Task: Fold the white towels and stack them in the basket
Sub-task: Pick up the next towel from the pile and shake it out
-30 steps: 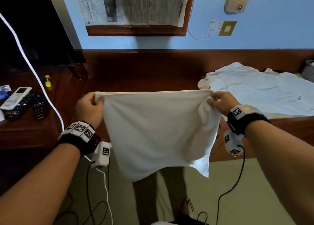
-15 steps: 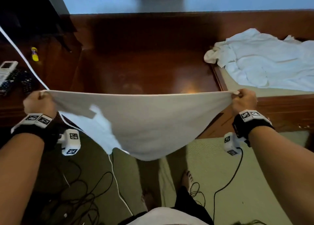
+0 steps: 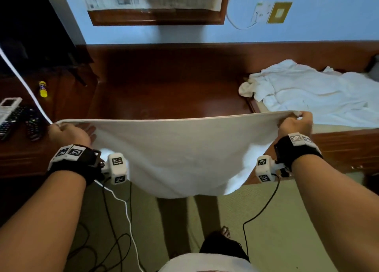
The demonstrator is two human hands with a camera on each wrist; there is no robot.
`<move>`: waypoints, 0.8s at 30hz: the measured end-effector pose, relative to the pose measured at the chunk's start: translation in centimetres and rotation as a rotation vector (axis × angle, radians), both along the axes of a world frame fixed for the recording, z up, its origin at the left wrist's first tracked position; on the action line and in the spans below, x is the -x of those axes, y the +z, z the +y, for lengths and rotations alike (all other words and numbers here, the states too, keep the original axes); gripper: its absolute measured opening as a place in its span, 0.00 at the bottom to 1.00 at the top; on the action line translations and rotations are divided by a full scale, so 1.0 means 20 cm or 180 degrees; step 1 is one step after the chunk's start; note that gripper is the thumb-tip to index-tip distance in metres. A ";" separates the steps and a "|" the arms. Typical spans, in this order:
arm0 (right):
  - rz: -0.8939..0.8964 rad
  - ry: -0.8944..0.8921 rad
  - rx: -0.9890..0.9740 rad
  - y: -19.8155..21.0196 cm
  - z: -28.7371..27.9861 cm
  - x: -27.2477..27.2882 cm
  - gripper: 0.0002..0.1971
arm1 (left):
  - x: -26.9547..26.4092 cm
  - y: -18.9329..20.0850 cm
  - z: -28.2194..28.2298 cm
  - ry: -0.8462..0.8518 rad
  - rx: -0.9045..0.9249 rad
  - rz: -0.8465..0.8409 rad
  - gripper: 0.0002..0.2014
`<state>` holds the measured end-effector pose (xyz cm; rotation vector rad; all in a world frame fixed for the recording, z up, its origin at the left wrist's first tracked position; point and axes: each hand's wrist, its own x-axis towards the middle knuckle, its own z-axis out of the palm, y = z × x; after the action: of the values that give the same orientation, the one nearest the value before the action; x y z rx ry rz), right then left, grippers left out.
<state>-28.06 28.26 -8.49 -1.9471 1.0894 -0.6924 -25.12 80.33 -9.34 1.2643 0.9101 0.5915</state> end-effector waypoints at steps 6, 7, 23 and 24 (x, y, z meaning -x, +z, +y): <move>-0.0495 -0.0377 -0.0305 0.04 0.02 -0.34 0.14 | -0.28 0.09 -0.04 0.0006 0.0102 -0.0336 0.16; -0.0533 -0.0388 -0.0356 0.05 0.02 -0.42 0.15 | -0.34 0.10 -0.05 0.0054 0.0117 -0.0380 0.15; -0.0603 0.0556 -0.0958 -0.30 -0.09 -1.97 0.16 | -1.72 -0.10 -0.11 -0.0911 0.0399 -0.0073 0.28; -0.0303 0.0872 -0.0861 -0.39 -0.07 -1.97 0.19 | -1.73 -0.19 -0.16 -0.1221 0.0166 0.0229 0.33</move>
<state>11.25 26.88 -16.26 -1.7663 0.7932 -0.4568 9.50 77.20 -13.06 1.3751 0.7105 0.2197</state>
